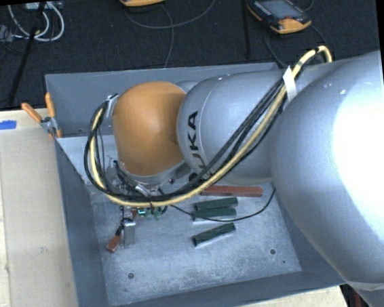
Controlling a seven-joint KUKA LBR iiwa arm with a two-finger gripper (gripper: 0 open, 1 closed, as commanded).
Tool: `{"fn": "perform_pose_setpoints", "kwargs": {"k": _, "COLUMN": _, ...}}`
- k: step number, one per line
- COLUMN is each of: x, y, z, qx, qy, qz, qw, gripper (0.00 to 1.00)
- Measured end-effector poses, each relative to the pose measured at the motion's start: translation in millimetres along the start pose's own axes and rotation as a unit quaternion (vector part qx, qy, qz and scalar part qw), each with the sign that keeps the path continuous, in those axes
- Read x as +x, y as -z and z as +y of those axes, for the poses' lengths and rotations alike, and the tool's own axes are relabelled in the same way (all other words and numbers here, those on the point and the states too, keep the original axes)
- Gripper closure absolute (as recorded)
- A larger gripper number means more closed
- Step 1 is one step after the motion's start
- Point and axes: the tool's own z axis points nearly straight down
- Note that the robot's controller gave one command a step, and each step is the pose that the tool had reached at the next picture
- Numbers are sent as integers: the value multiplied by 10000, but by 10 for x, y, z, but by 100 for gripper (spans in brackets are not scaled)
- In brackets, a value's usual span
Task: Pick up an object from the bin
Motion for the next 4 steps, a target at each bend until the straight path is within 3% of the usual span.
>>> {"fn": "perform_pose_setpoints", "kwargs": {"k": 1, "x": -118, "y": -671, "z": 33, "qx": 4, "qy": 1829, "qz": -15, "qw": 9831, "gripper": 0}}
{"fn": "perform_pose_setpoints", "kwargs": {"k": 2, "x": -128, "y": -652, "z": 32, "qx": 0, "qy": 1813, "qz": -30, "qw": 9834, "gripper": 100}}
{"fn": "perform_pose_setpoints", "kwargs": {"k": 3, "x": -301, "y": 568, "z": -151, "qx": -7, "qy": 1684, "qz": -97, "qw": 9857, "gripper": 100}}
{"fn": "perform_pose_setpoints", "kwargs": {"k": 4, "x": -262, "y": 1076, "z": -139, "qx": -7, "qy": 1829, "qz": -82, "qw": 9831, "gripper": 100}}
